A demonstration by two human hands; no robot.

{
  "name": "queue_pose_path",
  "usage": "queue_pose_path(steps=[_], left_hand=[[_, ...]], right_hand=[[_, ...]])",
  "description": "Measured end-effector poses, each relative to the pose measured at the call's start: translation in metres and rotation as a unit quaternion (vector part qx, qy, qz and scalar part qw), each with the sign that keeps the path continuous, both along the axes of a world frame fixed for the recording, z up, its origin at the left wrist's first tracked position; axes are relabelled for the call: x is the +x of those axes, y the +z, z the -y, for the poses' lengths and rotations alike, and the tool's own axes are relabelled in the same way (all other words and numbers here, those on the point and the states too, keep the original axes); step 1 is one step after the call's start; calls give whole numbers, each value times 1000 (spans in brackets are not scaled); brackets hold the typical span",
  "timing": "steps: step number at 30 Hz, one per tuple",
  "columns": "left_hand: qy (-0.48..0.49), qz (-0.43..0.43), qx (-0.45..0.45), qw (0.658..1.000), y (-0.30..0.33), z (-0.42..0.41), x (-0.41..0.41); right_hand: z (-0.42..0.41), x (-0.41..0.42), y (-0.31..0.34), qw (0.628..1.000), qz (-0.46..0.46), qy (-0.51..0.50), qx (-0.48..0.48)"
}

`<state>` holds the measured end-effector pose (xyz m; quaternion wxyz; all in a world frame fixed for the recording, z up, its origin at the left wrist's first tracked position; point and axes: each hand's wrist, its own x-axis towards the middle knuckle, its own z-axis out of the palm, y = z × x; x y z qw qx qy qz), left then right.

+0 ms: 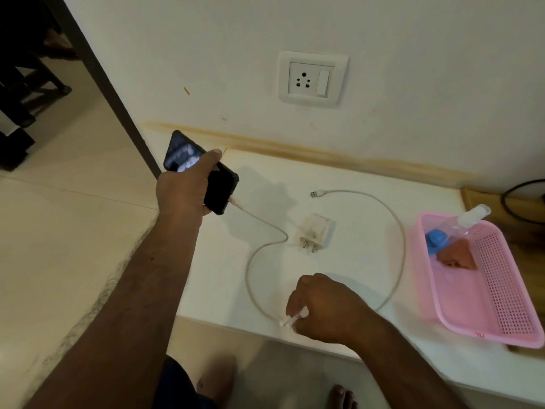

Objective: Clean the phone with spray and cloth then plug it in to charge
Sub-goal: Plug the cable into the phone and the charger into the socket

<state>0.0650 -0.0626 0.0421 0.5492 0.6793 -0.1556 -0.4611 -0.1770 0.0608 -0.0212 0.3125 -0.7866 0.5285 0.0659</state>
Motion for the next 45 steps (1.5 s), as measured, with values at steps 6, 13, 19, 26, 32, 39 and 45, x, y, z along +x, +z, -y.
queue_pose_path(steps=[6, 13, 19, 26, 32, 39, 45], left_hand=[[-108, 336, 111, 929, -10, -2, 4], [-231, 515, 159, 810, -35, -3, -12], [-271, 550, 151, 775, -57, -6, -37], [-308, 567, 143, 751, -72, -11, -62], [-315, 576, 148, 739, -77, -8, -66], [-328, 565, 162, 739, -74, -9, -65], [-341, 561, 157, 738, -69, -11, -65]], right_hand=[[-10, -11, 18, 988, 10, 62, 139], [-16, -29, 23, 954, -6, 103, 281], [-13, -40, 21, 967, 41, 66, 242], [-11, -35, 6, 987, 75, 8, 142], [-10, -33, -1, 994, 55, -13, 96], [-7, -35, 2, 995, 34, 8, 90], [1, -46, 10, 990, 88, -55, 93]])
